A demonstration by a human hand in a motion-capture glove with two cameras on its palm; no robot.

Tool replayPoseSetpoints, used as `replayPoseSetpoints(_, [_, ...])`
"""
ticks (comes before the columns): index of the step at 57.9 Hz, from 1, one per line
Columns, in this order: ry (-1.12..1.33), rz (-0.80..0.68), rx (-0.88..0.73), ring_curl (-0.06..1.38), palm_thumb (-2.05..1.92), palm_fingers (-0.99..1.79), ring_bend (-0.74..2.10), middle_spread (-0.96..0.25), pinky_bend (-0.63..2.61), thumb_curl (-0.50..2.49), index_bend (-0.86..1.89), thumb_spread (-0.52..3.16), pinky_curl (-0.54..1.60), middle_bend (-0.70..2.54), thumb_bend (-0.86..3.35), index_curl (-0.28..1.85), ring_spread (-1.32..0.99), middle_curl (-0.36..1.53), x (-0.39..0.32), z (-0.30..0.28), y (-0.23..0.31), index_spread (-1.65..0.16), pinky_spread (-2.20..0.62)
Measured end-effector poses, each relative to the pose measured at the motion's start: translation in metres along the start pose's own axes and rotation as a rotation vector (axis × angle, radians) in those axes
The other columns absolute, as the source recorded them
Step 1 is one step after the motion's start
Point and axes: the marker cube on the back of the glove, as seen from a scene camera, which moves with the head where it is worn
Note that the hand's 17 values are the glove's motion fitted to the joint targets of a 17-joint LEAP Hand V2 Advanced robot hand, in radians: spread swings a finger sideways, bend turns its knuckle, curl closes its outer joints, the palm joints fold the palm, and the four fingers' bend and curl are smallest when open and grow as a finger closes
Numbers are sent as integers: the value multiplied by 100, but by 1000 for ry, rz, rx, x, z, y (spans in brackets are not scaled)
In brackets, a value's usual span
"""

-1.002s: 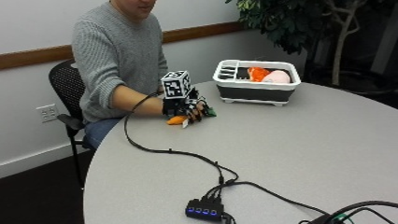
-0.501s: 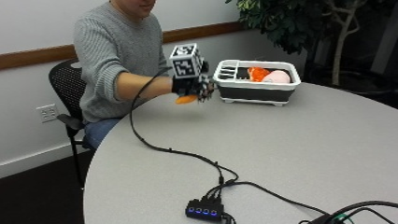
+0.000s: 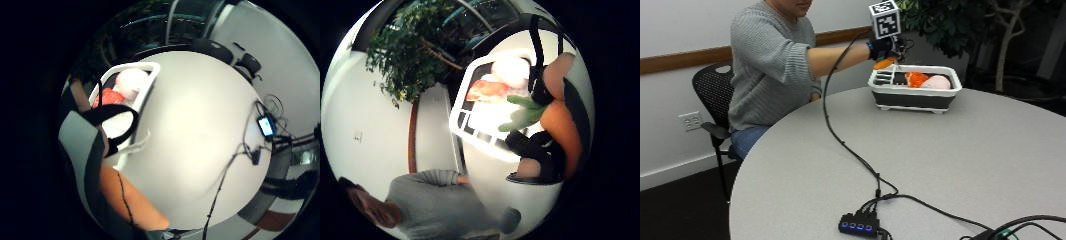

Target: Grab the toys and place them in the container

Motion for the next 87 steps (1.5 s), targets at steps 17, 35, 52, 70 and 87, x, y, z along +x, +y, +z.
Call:
replayPoseSetpoints(17, [24, -122, -74, 70, 46, 95, 90, -26, 86, 126, 46, 77, 47, 67, 16, 58, -54, 64, -77, 61, -74, -36, -47])
replayPoseSetpoints(35, [121, -47, -318, 72, 26, 22, 89, -28, 113, 130, 4, 92, 55, 28, 8, 55, -48, 58, -48, 116, -62, -39, -43])
replayPoseSetpoints(52, [107, -76, -320, 50, 0, -15, 42, -21, 102, 83, 13, 133, 44, 14, -2, 40, -26, 42, -28, 103, -15, -37, -7])
replayPoseSetpoints(70, [191, 123, -169, 46, -3, -9, 37, -20, 95, 54, 17, 144, 39, 15, -2, 36, -20, 36, 103, -8, 136, -37, 0])
replayPoseSetpoints(87, [204, 227, -102, 44, -2, -3, 35, -19, 89, 40, 19, 146, 36, 16, -2, 38, -18, 34, 124, -29, 208, -38, 2])
